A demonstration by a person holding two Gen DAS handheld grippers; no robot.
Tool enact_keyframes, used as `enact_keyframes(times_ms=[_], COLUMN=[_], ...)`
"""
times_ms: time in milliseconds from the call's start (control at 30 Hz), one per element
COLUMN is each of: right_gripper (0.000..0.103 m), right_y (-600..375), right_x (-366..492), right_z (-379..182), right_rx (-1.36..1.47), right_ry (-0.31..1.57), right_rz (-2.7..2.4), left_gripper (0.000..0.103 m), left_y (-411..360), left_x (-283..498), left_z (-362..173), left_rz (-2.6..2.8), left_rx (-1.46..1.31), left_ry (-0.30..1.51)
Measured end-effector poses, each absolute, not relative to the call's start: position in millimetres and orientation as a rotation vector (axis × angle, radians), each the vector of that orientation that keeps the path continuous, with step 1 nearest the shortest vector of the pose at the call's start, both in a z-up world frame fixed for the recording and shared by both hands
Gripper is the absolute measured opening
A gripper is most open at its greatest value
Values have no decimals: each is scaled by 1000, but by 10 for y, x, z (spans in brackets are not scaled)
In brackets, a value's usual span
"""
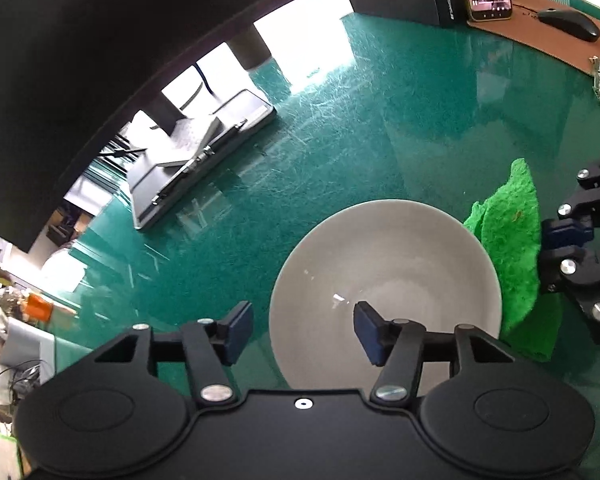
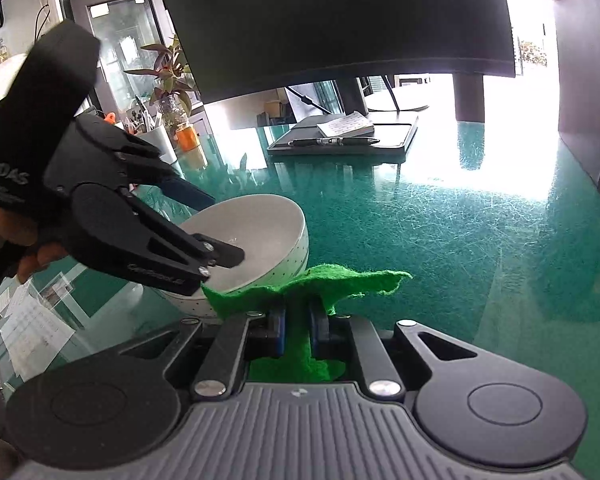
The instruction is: Clean bowl
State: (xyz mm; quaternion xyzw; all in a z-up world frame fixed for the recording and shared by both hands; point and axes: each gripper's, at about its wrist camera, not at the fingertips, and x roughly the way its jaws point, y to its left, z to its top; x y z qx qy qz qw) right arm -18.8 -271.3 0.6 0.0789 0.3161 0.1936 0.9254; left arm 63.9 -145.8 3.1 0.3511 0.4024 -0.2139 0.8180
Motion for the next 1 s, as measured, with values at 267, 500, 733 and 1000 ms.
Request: enact_keyframes(times_ms=[267,500,733,1000], right_gripper=[11,11,12,6], right_y=[-2714,-2631,-2327,-2210], right_x=[-150,-222,-485,-464], right_z=[-15,7,81,111], right_rx=[159,119,54,37], right_ry=[652,641,617,611], right_rz=[389,389,485,524], left_gripper=[26,23,24,23], left_y=[-1348,-1222,-1195,-1161], left_x=[764,660,616,539], left_z=[42,40,48,57], left_rz=[-461,-401,-387,-395], left_rx=[629,528,500,464], left_ry=[916,913,911,915])
